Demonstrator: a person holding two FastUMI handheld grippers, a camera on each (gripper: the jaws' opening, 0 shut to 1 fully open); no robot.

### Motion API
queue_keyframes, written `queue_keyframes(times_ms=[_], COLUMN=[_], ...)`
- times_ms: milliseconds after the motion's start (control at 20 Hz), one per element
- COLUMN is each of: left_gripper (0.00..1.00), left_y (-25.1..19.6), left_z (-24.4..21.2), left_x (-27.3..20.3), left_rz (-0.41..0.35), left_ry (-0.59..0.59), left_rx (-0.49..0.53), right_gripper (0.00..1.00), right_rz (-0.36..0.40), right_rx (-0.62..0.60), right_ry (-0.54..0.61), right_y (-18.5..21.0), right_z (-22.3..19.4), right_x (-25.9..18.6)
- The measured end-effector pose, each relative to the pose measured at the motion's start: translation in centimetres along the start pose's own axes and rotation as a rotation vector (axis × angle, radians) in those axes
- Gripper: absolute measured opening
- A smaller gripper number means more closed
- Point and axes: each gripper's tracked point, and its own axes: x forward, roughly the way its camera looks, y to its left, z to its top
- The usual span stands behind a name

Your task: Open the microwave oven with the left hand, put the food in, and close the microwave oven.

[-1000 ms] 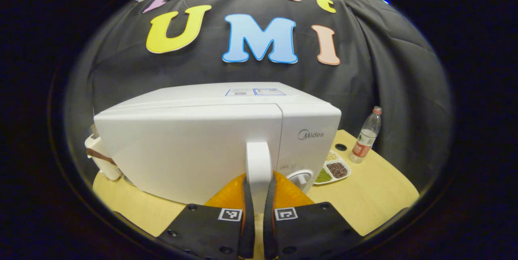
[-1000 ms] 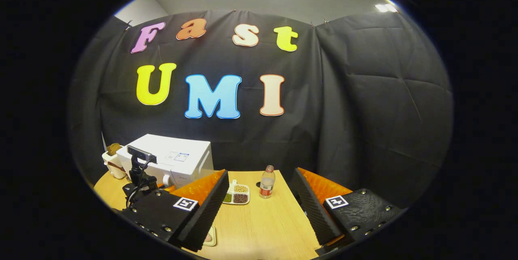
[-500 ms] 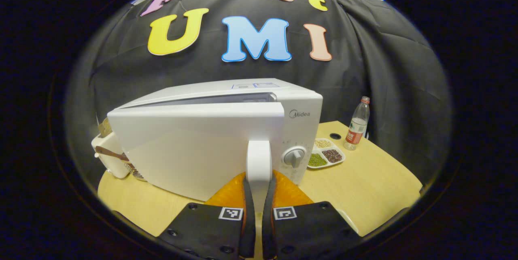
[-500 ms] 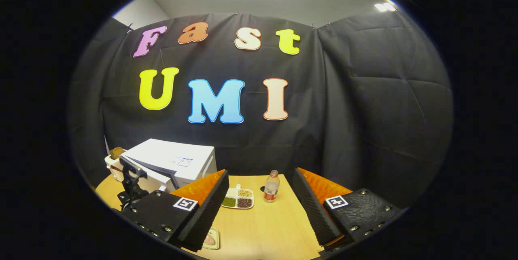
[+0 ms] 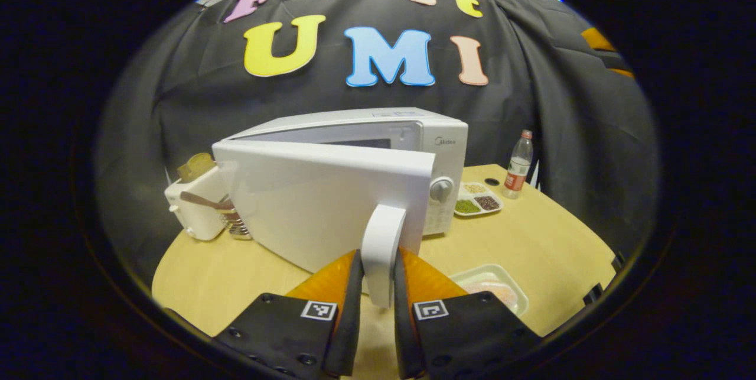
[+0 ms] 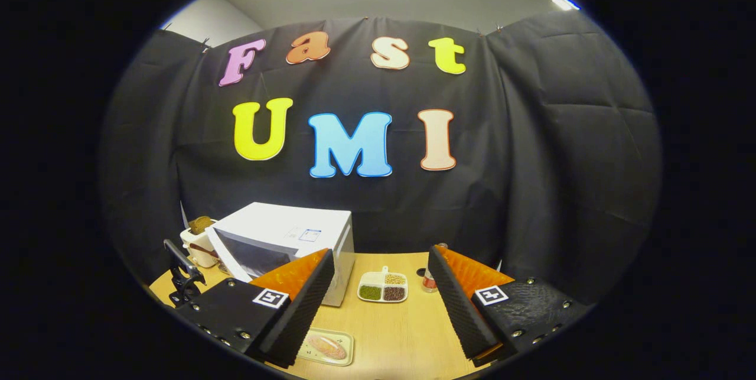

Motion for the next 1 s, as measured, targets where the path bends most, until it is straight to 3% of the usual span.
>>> queue_keyframes(times_ms=[200,300,650,1000], left_gripper=[0.97,1.00,1.00,1.00], left_y=[3.9,4.6,8.5,15.4], left_z=[-2.9,-3.5,-3.7,-6.4], left_x=[-2.5,-3.9,-6.3,-11.6], left_rz=[0.118,0.125,0.207,0.323], left_ry=[0.042,0.047,0.027,0.049], left_rx=[-0.064,-0.114,-0.147,-0.176], right_gripper=[0.99,0.99,0.99,0.99], right_rz=[0.050,0.073,0.146,0.199], right_rx=[-0.011,-0.010,-0.024,-0.046], right_ry=[0.004,0.015,0.018,0.059], right_y=[2.4,3.5,6.7,9.6], right_z=[-0.2,-0.5,-0.5,-2.6], right_x=[0.2,0.5,1.0,2.1])
